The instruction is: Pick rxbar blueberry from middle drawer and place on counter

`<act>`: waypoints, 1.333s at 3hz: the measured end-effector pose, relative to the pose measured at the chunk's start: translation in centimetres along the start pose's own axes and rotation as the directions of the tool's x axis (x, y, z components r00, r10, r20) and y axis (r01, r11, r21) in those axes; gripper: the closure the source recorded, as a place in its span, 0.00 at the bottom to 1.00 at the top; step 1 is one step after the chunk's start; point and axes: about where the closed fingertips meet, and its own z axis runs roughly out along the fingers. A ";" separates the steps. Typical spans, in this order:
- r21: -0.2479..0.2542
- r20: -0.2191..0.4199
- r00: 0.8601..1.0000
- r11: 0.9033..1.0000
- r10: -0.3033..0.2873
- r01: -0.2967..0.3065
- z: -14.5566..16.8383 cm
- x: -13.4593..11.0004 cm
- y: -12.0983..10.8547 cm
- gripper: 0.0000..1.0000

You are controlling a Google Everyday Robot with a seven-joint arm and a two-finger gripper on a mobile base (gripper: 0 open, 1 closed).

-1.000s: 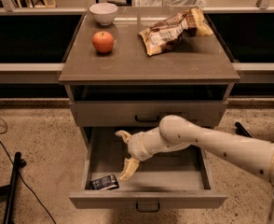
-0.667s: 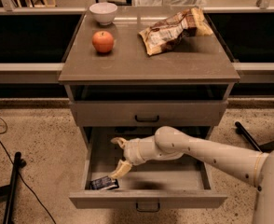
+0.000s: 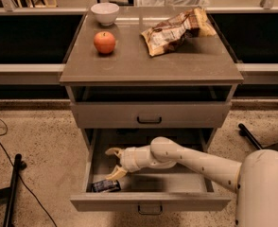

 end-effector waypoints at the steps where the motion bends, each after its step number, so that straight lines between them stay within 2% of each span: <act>1: -0.075 0.024 0.998 0.995 -0.061 0.063 2.0 0.6 1.1 0.20; 2: -0.180 0.008 0.991 0.975 -0.134 0.133 3.7 0.6 2.7 0.18; 3: -0.266 -0.042 0.983 0.950 -0.180 0.163 4.5 0.7 3.9 0.19; 4: -0.311 -0.094 0.980 0.940 -0.174 0.137 4.8 1.7 4.7 0.24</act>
Offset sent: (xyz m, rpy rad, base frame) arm -0.0355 0.0425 -0.0335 -0.0937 -0.0778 0.3592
